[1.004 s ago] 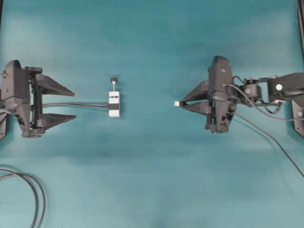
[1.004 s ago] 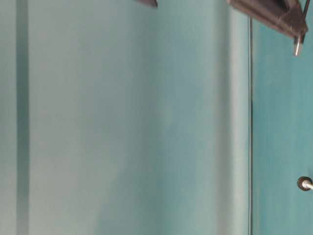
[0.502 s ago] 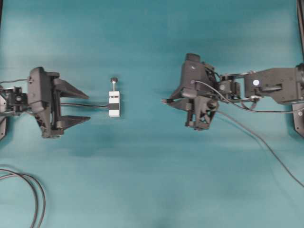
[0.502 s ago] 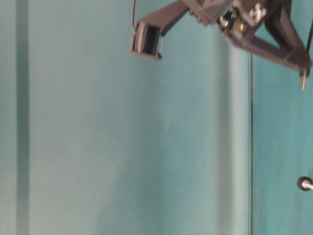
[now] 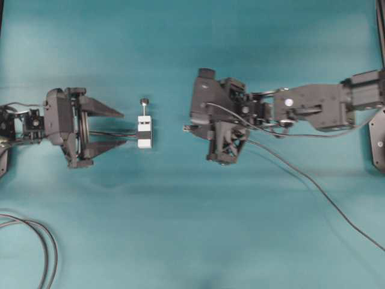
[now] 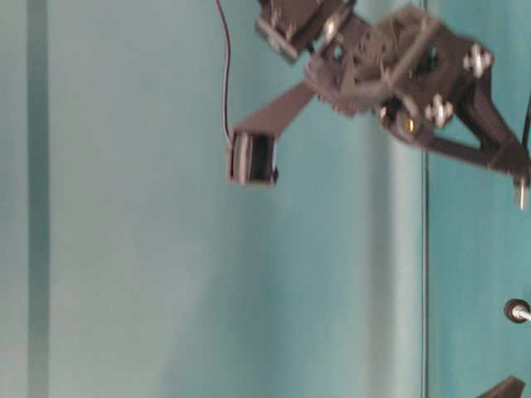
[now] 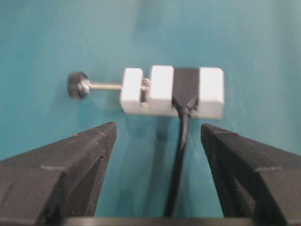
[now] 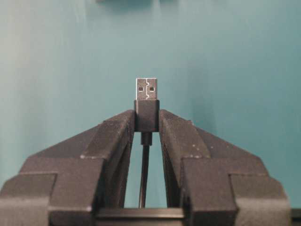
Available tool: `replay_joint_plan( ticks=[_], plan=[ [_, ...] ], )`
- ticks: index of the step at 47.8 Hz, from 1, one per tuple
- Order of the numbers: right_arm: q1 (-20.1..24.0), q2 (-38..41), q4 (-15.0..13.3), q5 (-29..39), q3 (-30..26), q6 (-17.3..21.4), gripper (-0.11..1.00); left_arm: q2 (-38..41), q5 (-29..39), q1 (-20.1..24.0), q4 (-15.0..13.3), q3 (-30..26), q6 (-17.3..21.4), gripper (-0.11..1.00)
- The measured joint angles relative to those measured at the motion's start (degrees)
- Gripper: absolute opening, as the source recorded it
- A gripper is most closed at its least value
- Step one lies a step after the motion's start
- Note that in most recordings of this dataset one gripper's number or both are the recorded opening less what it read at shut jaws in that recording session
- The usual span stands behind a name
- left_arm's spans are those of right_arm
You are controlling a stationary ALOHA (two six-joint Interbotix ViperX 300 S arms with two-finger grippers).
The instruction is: Insert the USB cable into the female connector supported by the left arm.
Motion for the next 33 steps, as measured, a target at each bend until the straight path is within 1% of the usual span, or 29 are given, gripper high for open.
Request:
replay_joint_plan(
  ticks=[5, 12, 23, 33],
  plan=[
    [0.4, 1.5, -0.1, 2.2, -3.0, 0.0, 0.22, 2.3, -1.8, 0.2, 0.1, -1.1, 0.0, 0.79],
    [1.2, 2.7, -0.1, 6.9, -6.4, 0.2, 0.22, 4.5, -3.5, 0.1, 0.1, -1.6, 0.0, 0.79],
    [2.9, 4.7, -0.1, 13.5, -11.6, 0.4, 0.22, 5.0, -4.0, -0.6, 0.0, -1.4, 0.1, 0.79],
    [3.0, 7.2, -0.1, 15.6, -15.0, 0.4, 0.22, 5.5, -4.0, -1.0, 0.0, -1.4, 0.1, 0.79]
  ],
)
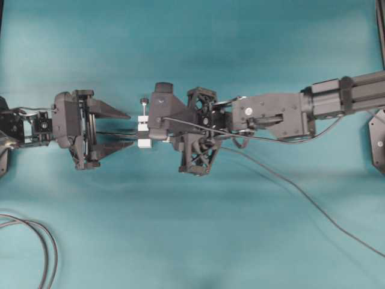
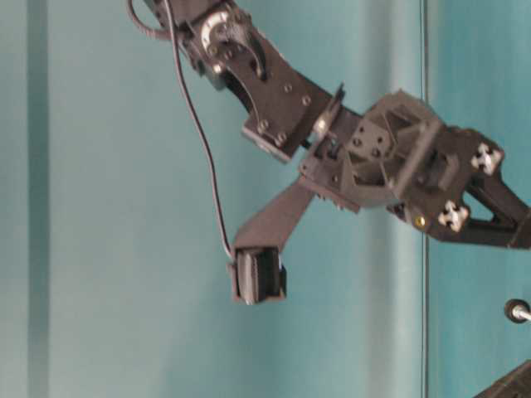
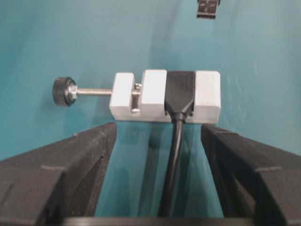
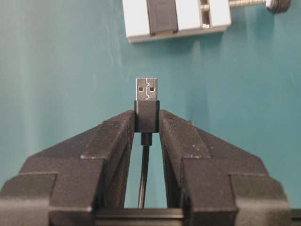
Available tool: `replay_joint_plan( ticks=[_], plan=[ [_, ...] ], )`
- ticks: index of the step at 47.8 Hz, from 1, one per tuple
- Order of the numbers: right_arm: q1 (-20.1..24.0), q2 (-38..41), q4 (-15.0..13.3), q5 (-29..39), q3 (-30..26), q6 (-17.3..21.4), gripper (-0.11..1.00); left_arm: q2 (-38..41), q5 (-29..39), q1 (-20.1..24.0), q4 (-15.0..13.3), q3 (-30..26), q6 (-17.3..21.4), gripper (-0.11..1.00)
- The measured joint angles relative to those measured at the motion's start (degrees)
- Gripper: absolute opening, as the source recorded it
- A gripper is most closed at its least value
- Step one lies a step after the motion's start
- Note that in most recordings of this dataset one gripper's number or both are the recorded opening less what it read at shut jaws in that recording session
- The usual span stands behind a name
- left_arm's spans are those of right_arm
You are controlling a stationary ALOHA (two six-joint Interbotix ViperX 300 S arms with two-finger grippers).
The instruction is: Insert the USB cable into the female connector supported by the left arm.
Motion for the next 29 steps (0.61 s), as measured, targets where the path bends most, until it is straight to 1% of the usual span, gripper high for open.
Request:
replay_joint_plan(
  ticks=[7, 15, 26, 29],
  plan=[
    [0.0, 2.0, -0.1, 0.2, -2.0, 0.0, 0.22, 1.1, -0.1, -0.2, 0.1, -0.1, 0.0, 0.79],
    [-0.2, 4.3, -1.6, 0.4, -3.6, 0.0, 0.22, 2.3, -0.8, -0.4, 0.0, -0.5, 0.0, 0.77],
    [-1.0, 4.7, -3.0, 0.6, -3.9, 0.0, 0.22, 2.9, -1.7, -0.5, 0.1, -0.8, 0.0, 0.62],
    [-1.2, 4.7, -3.3, 0.6, -3.9, 0.0, 0.22, 3.0, -1.7, -0.5, 0.1, -0.8, 0.0, 0.59]
  ],
)
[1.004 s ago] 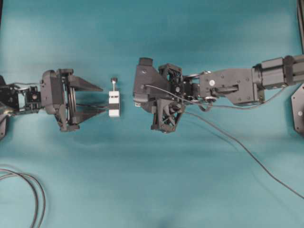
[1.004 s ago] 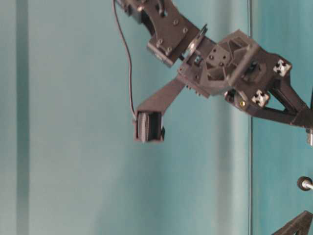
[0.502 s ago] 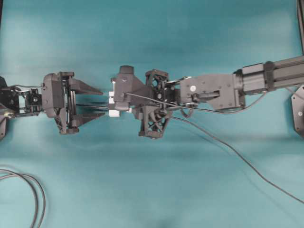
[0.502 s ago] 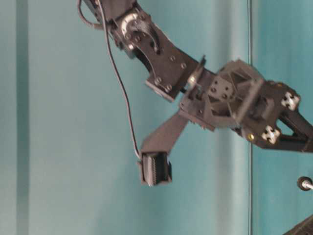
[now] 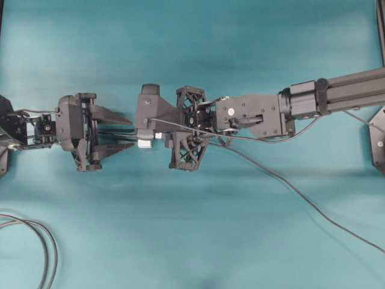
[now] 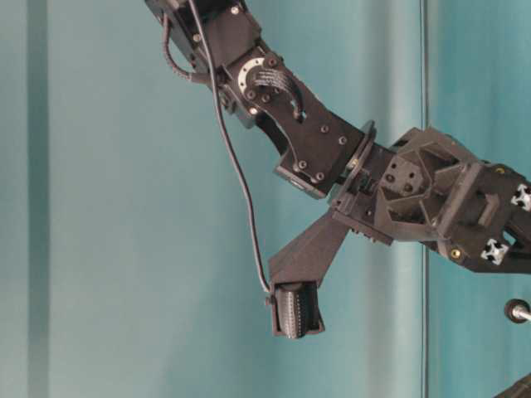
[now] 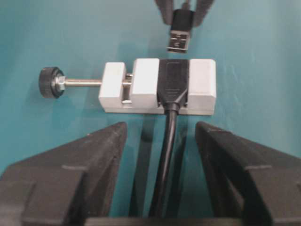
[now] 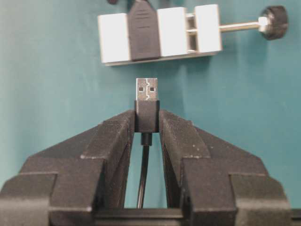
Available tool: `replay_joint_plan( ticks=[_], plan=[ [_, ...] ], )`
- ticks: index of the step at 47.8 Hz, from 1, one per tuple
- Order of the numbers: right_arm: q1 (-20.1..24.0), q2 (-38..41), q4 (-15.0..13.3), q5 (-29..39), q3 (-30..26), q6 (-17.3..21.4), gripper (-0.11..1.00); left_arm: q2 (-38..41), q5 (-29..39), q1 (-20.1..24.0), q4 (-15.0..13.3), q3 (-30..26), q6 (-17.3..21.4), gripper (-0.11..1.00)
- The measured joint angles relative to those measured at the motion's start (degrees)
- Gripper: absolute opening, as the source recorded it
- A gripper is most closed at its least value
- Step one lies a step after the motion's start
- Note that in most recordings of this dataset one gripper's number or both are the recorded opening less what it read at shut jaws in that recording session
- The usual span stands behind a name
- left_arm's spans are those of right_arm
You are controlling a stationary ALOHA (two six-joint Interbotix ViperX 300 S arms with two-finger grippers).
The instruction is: Insert the USB cable into the female connector supported by the left arm.
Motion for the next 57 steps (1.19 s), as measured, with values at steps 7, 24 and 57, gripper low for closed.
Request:
replay_joint_plan(
  ticks=[7, 24, 57],
  plan=[
    [-0.4, 0.0, -0.8, -0.1, 0.0, 0.0, 0.22, 0.0, -0.1, -0.1, 0.0, -0.3, -0.1, 0.58],
    [-0.4, 0.4, -1.2, -2.1, 0.0, 0.0, 0.22, 0.0, 0.1, -0.1, 0.0, -1.1, 0.0, 0.58],
    [-0.4, 0.8, -1.2, -3.7, 0.1, -0.2, 0.22, 0.0, 0.8, 0.0, 0.0, -1.1, 0.0, 0.58]
  ],
)
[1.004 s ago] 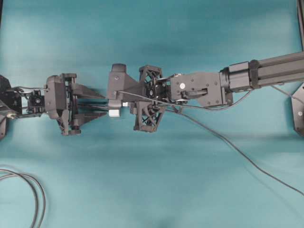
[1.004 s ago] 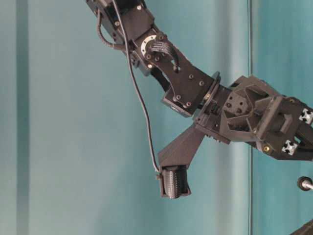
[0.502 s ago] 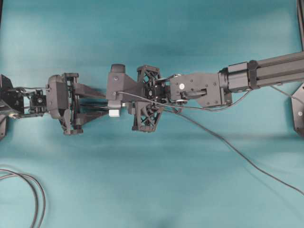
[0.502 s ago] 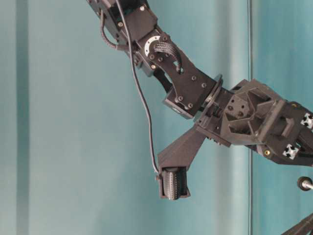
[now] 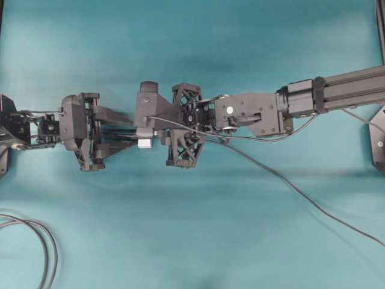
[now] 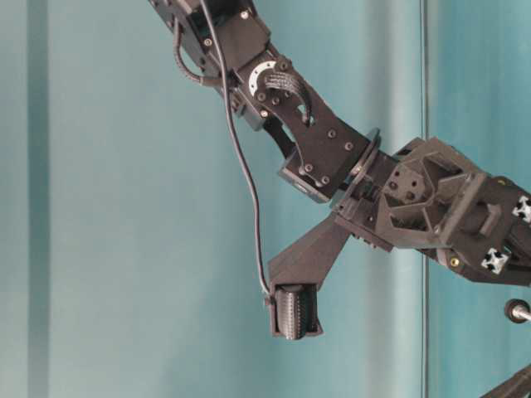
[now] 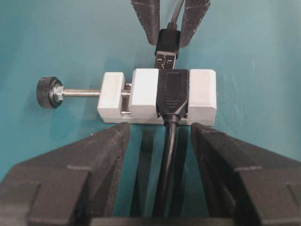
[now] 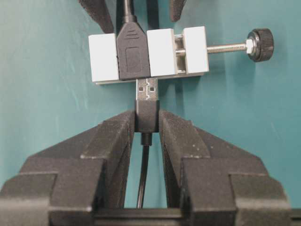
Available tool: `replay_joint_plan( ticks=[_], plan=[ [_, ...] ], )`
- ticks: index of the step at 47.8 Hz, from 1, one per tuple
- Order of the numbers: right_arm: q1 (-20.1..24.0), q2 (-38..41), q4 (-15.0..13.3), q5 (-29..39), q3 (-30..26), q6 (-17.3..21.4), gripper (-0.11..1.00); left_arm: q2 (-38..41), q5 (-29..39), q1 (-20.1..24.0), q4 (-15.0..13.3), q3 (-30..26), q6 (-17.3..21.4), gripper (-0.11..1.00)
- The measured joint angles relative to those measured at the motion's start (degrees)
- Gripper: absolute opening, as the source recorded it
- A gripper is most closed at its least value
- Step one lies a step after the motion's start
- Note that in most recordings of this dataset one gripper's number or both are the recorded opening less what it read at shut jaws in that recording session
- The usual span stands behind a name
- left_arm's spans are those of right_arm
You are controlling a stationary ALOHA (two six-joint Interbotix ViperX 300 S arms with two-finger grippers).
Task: Insert the USB cable into the female connector supported by the left arm.
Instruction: 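Align the held plug tip with the female connector opening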
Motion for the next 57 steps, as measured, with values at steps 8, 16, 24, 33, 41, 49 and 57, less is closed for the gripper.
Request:
replay_joint_plan(
  ticks=[8, 16, 24, 33, 41, 49, 57],
  plan=[
    [0.1, 0.4, 0.0, -0.4, -0.1, 0.1, 0.22, 0.0, 0.0, 0.0, -0.1, 0.0, 0.0, 0.58],
    [0.4, 0.8, 0.0, -0.4, -0.1, 0.1, 0.22, 0.0, 0.0, 0.0, 0.0, 0.0, 0.0, 0.58],
    [0.6, 0.9, 0.1, -0.5, -0.1, 0.1, 0.22, 0.0, 0.0, 0.0, 0.0, 0.0, 0.0, 0.58],
    [0.9, 0.8, 0.0, -0.5, -0.4, 0.1, 0.22, 0.0, 0.0, 0.0, 0.0, 0.0, 0.0, 0.58],
    [1.0, 0.9, 0.0, -0.5, -0.5, 0.0, 0.22, 0.0, 0.1, 0.0, 0.0, 0.0, 0.0, 0.58],
    [1.1, 0.9, 0.0, -0.5, -0.6, -0.1, 0.22, 0.0, 0.1, 0.0, 0.0, 0.0, 0.0, 0.58],
    [0.9, 0.9, 0.1, -0.5, -0.7, -0.1, 0.22, 0.0, 0.1, -0.3, 0.0, -0.1, 0.0, 0.58]
  ],
)
